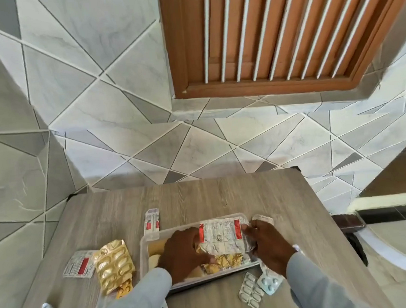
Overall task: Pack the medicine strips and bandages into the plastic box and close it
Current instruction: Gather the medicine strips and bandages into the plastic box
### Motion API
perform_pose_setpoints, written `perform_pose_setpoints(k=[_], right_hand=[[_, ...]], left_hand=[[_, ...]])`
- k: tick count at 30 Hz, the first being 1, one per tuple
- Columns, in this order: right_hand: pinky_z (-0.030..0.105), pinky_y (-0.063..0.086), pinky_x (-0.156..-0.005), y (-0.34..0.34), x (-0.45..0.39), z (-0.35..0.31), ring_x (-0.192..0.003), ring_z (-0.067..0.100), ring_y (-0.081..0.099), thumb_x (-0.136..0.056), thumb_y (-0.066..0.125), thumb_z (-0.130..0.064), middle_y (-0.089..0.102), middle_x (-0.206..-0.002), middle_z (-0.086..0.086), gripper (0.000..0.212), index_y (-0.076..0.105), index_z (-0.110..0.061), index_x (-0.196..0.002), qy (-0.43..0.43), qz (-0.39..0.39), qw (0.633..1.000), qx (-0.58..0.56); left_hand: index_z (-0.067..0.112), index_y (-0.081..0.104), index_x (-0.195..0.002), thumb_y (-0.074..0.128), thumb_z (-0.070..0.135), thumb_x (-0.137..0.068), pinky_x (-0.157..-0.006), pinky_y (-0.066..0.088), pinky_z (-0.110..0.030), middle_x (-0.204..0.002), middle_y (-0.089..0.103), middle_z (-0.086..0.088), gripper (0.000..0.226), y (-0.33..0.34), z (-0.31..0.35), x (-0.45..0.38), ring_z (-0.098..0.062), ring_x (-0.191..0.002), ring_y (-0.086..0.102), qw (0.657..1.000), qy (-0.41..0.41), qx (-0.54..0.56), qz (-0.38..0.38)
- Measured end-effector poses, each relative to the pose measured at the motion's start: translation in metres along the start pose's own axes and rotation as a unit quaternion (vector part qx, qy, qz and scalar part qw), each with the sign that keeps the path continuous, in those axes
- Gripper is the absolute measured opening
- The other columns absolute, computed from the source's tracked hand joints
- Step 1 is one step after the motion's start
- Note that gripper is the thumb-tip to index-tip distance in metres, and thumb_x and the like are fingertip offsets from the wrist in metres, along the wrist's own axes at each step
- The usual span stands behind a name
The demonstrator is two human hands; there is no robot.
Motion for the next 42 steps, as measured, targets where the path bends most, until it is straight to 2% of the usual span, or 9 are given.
perform_pose_setpoints(k=[5, 10, 15, 23, 28, 32, 37, 40, 42], right_hand=[[0.026, 0.04, -0.056, 0.006, -0.008, 0.0, -0.061, 0.015, 0.047, -0.081, 0.071, -0.026, 0.048, -0.065, -0.003, 0.022, 0.052, -0.018, -0.075, -0.072, 0.135, 0.93, 0.333], [0.035, 0.047, -0.091, 0.027, -0.009, 0.006, -0.109, 0.028, 0.059, -0.085, 0.062, -0.028, 0.063, -0.116, 0.007, 0.038, 0.055, -0.019, -0.121, -0.092, 0.127, 0.842, 0.516], [0.039, 0.046, -0.093, 0.036, 0.007, 0.007, -0.115, 0.027, 0.05, -0.087, 0.061, -0.027, 0.054, -0.126, 0.004, 0.047, 0.046, -0.019, -0.13, -0.184, 0.136, 0.776, 0.588], [0.026, 0.045, -0.083, -0.005, 0.082, 0.075, -0.102, 0.015, 0.057, -0.087, 0.054, -0.041, 0.059, -0.108, -0.008, 0.026, 0.053, -0.03, -0.11, -0.246, 0.079, 0.811, 0.525], [0.034, 0.042, -0.097, -0.046, 0.091, 0.133, -0.118, 0.023, 0.049, -0.064, 0.064, -0.069, 0.046, -0.125, -0.001, 0.081, 0.035, -0.03, -0.129, -0.031, -0.039, 0.84, 0.541], [0.037, 0.043, -0.091, -0.047, 0.094, 0.144, -0.115, 0.025, 0.05, -0.058, 0.07, -0.068, 0.043, -0.12, 0.001, 0.088, 0.031, -0.028, -0.126, -0.02, -0.094, 0.831, 0.547], [0.036, 0.042, -0.083, -0.037, 0.1, 0.151, -0.115, 0.029, 0.054, -0.075, 0.068, -0.035, 0.042, -0.115, 0.003, 0.064, 0.033, -0.023, -0.127, -0.032, -0.112, 0.811, 0.573], [0.031, 0.035, -0.079, -0.034, 0.099, 0.15, -0.116, 0.026, 0.055, -0.085, 0.052, -0.03, 0.051, -0.113, 0.005, 0.039, 0.039, -0.02, -0.121, -0.003, -0.123, 0.838, 0.531], [0.028, 0.031, -0.077, -0.036, 0.098, 0.146, -0.116, 0.024, 0.055, -0.089, 0.043, -0.03, 0.057, -0.112, 0.005, 0.017, 0.04, -0.023, -0.104, 0.004, -0.132, 0.85, 0.51]], left_hand=[[0.023, 0.06, -0.082, 0.058, 0.057, -0.078, -0.071, 0.048, -0.034, -0.084, 0.068, 0.005, 0.034, 0.004, 0.004, 0.007, -0.018, -0.082, 0.064, 0.999, -0.028, -0.016, 0.024], [0.022, 0.061, -0.109, 0.043, 0.04, -0.093, -0.088, 0.047, -0.038, -0.114, 0.066, -0.005, 0.03, 0.011, 0.002, 0.007, -0.026, -0.108, 0.058, 0.975, -0.049, -0.212, 0.031], [0.022, 0.055, -0.112, 0.042, 0.043, -0.094, -0.09, 0.047, -0.038, -0.116, 0.063, -0.001, 0.03, 0.004, 0.008, 0.016, -0.024, -0.109, 0.056, 0.971, -0.029, -0.227, 0.068], [0.026, 0.058, -0.093, 0.04, 0.057, -0.088, -0.074, 0.037, -0.029, -0.093, 0.065, 0.005, 0.037, 0.045, 0.028, 0.088, -0.015, -0.091, 0.058, 0.981, 0.138, -0.135, 0.027], [0.036, 0.048, -0.119, 0.049, 0.066, -0.079, -0.094, 0.037, -0.032, -0.119, 0.053, 0.009, 0.05, 0.097, 0.019, 0.136, -0.014, -0.115, 0.048, 0.982, 0.023, -0.17, -0.072], [0.043, 0.038, -0.132, 0.051, 0.079, -0.057, -0.094, 0.04, -0.04, -0.132, 0.044, 0.015, 0.085, 0.116, 0.026, 0.161, -0.015, -0.122, 0.045, 0.973, -0.049, -0.223, -0.04], [0.036, 0.05, -0.113, 0.055, 0.086, -0.002, -0.032, 0.043, -0.026, -0.083, 0.071, 0.015, 0.122, 0.149, 0.009, 0.18, -0.006, -0.059, 0.066, 0.954, -0.117, -0.271, -0.044], [0.034, 0.056, -0.112, 0.072, 0.075, 0.003, -0.033, 0.043, -0.032, -0.072, 0.066, 0.007, 0.123, 0.147, 0.029, 0.182, -0.009, -0.054, 0.062, 0.948, -0.15, -0.271, -0.072], [0.033, 0.045, -0.132, 0.083, 0.059, -0.045, -0.069, 0.052, -0.044, -0.107, 0.06, 0.004, 0.098, 0.137, 0.046, 0.181, -0.018, -0.095, 0.062, 0.949, -0.181, -0.248, -0.067]])
Point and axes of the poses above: each hand's wrist, its own x-axis away from the middle knuckle, its own y-axis out of the palm, z = x × y, the point moved 3 cm from there along -x, towards the middle knuckle
